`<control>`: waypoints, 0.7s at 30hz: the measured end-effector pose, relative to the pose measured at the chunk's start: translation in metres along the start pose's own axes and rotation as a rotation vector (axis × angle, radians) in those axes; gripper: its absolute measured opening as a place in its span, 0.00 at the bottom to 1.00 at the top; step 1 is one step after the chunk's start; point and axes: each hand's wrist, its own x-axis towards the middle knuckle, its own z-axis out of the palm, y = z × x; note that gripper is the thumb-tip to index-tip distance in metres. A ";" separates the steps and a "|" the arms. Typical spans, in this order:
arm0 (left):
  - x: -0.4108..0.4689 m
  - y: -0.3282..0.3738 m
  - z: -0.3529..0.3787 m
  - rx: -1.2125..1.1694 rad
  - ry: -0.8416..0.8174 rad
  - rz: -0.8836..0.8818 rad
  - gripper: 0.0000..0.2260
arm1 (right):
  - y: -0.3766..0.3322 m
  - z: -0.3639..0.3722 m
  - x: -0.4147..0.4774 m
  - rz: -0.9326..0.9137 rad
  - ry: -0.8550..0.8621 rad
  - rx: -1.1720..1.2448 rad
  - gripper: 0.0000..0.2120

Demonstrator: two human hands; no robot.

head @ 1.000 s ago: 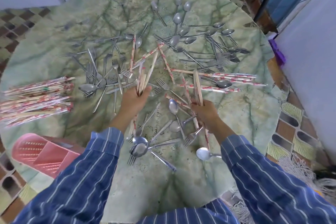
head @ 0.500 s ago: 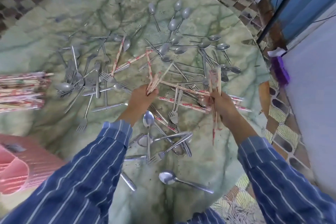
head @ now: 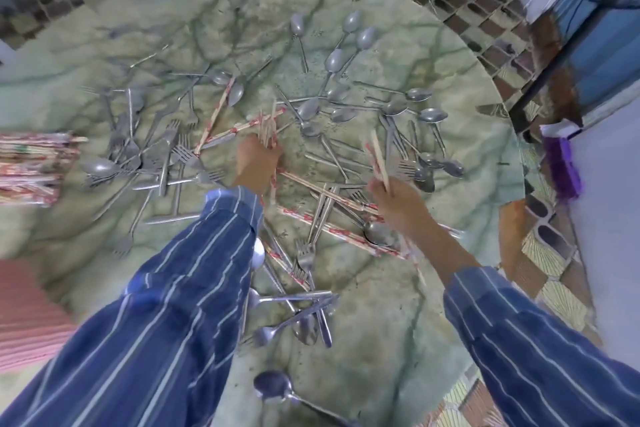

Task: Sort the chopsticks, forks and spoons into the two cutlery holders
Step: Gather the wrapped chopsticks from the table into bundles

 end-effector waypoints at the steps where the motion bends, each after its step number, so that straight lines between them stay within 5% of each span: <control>1: 0.003 0.000 0.001 0.031 0.004 -0.005 0.11 | -0.005 0.004 0.005 -0.033 -0.024 -0.055 0.17; 7: 0.004 0.000 -0.002 -0.025 -0.070 0.012 0.15 | -0.022 0.030 0.032 -0.160 -0.091 -0.249 0.10; 13: 0.004 -0.020 -0.033 -0.296 -0.249 0.048 0.14 | -0.031 0.049 0.046 -0.246 -0.094 -0.452 0.17; 17: 0.023 -0.033 -0.056 -0.450 -0.162 -0.005 0.11 | -0.033 0.053 0.050 -0.282 -0.056 -0.495 0.15; 21: 0.055 -0.039 -0.074 -0.191 0.070 0.017 0.16 | -0.030 0.048 0.050 -0.260 -0.016 -0.377 0.08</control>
